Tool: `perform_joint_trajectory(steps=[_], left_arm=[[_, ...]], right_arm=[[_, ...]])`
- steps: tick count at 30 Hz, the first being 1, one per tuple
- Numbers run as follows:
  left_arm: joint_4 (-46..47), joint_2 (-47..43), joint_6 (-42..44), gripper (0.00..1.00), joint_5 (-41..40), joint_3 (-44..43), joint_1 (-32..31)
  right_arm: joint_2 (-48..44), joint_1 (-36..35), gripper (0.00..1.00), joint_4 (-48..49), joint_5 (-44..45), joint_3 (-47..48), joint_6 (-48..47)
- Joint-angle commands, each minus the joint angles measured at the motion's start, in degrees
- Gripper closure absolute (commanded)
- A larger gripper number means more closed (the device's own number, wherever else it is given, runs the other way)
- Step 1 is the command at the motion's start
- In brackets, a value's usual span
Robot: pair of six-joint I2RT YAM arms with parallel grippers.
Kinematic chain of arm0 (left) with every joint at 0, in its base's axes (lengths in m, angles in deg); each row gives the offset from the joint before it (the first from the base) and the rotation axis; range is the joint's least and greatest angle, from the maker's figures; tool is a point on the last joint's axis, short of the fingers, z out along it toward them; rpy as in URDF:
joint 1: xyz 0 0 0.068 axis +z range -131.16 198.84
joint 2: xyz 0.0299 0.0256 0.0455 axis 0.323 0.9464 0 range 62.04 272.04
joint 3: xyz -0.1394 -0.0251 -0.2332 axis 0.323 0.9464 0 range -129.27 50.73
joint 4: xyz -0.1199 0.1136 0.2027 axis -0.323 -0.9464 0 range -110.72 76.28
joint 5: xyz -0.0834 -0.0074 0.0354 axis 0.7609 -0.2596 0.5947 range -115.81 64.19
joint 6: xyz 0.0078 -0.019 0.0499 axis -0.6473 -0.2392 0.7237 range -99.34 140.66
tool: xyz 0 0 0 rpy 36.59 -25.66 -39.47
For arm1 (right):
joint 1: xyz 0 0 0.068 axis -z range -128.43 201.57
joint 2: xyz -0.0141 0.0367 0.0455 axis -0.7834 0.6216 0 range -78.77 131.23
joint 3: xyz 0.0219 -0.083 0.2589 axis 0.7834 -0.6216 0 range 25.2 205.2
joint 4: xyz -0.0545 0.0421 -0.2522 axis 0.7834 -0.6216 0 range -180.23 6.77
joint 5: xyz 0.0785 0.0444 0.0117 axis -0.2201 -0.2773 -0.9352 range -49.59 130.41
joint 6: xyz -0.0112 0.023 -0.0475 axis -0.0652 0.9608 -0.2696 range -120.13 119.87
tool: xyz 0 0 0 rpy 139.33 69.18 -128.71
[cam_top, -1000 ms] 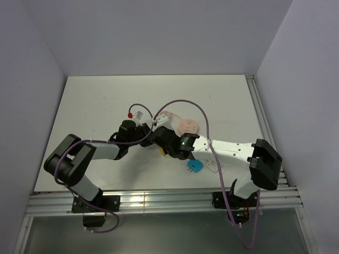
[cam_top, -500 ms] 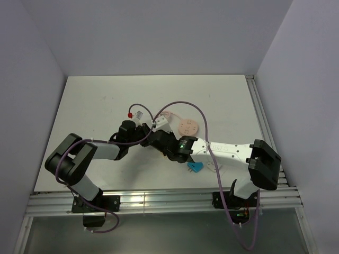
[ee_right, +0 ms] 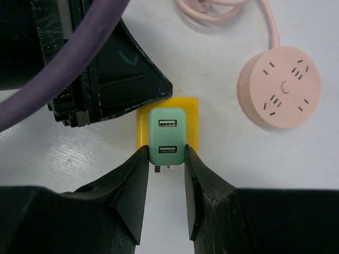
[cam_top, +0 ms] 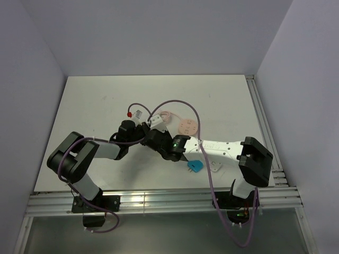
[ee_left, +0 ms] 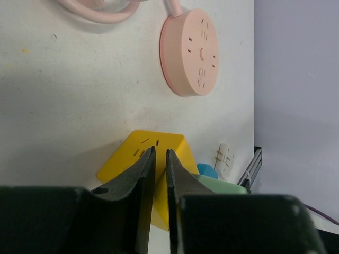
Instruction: Insert the plug
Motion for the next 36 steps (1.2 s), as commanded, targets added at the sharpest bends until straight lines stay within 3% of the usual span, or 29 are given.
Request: perform_joint_trajectory(steps=[1, 15, 20, 23, 24, 27, 29, 31, 36], left_arm=[[-3.84, 1.1, 0.52, 0.82, 1.79, 1.1, -0.79], [-3.4, 0.4, 0.79, 0.84, 1.7, 2.51, -0.79], [-6.65, -1.26, 1.93, 0.7, 0.12, 1.11, -0.53], [-9.02, -2.4, 2.54, 0.61, -0.23, -0.38, 0.17], [-9.9, -2.85, 2.81, 0.59, -0.58, -0.83, 0.7], [-14.38, -5.65, 4.21, 0.47, -1.81, -3.29, 1.58], [-18.94, -8.72, 5.44, 0.31, -3.48, -5.56, 2.2], [-23.5, -11.1, 6.14, 0.01, -5.49, -6.72, 3.51], [-32.74, -20.76, 7.2, 0.01, -9.28, -9.71, 7.29]], right_arm=[[5.62, 0.3, 1.0, -2.17, -8.35, -2.17, 2.22], [6.76, 1.71, 1.0, 0.99, -13.18, -6.47, 4.41], [1.16, 1.62, 1.0, 3.45, -11.96, -7.35, 3.98], [-1.66, 1.88, 0.85, 3.28, -10.12, -4.55, 2.05], [-2.37, 1.88, 0.64, 3.11, -9.67, -2.28, 1.35], [-5.97, 2.41, 0.35, 1.79, -8.88, 2.64, -1.29], [-9.65, 3.29, 0.3, 1.35, -9.23, 4.24, -2.7], [-12.21, 3.9, 0.24, -0.49, -8.7, 5.39, -2.88], [-23.36, 6.8, 0.24, -8.82, -7.21, 1.18, 3.77]])
